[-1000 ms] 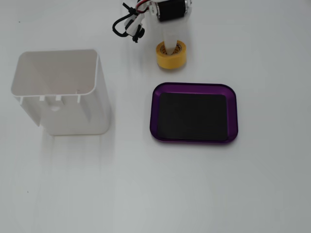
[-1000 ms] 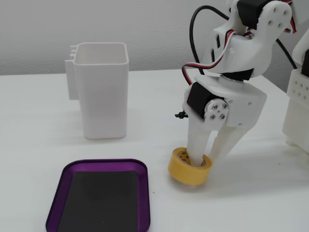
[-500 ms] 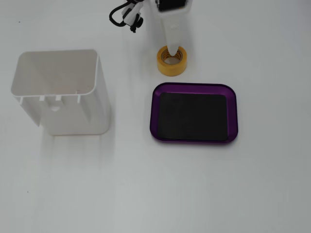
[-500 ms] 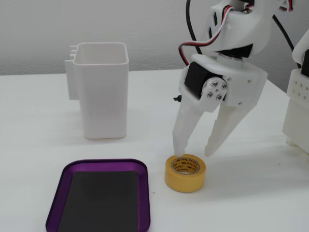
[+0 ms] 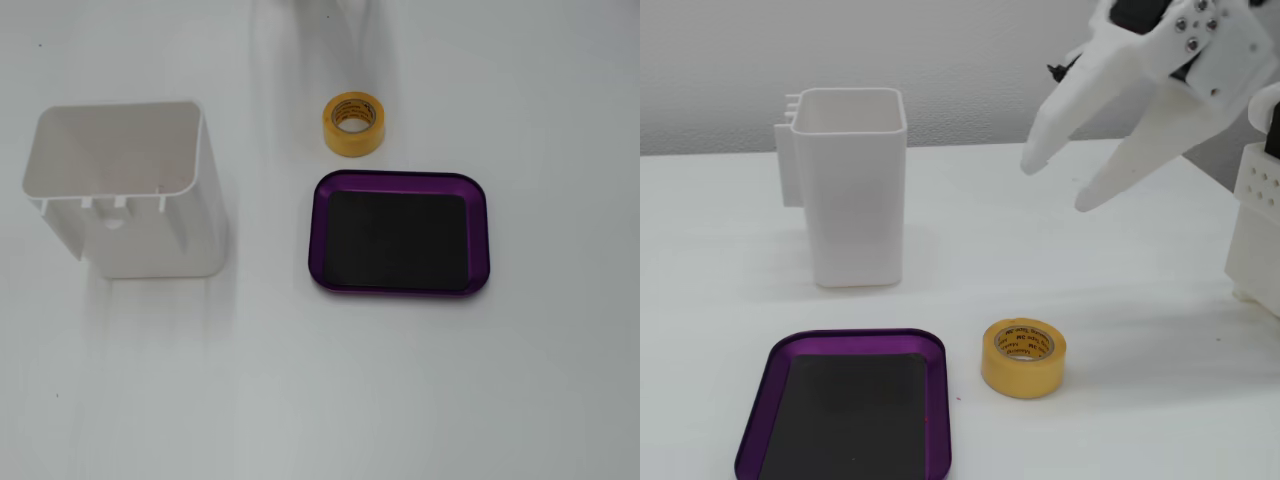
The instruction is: Remove the yellow tape from the box.
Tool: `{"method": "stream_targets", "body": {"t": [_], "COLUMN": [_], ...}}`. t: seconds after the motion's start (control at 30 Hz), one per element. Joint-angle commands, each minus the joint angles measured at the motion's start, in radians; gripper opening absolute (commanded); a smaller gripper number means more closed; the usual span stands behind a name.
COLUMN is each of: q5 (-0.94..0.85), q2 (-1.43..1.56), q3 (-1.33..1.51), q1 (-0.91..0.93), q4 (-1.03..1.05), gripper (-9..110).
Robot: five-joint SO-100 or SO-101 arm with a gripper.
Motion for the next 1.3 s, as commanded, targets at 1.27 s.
{"method": "stream_targets", "body": {"t": [1.27], "q5": [0.176], "q2": [0.571], "q3": [0.670], "q1": [0.005], "q4": [-0.014], "gripper": [0]}}
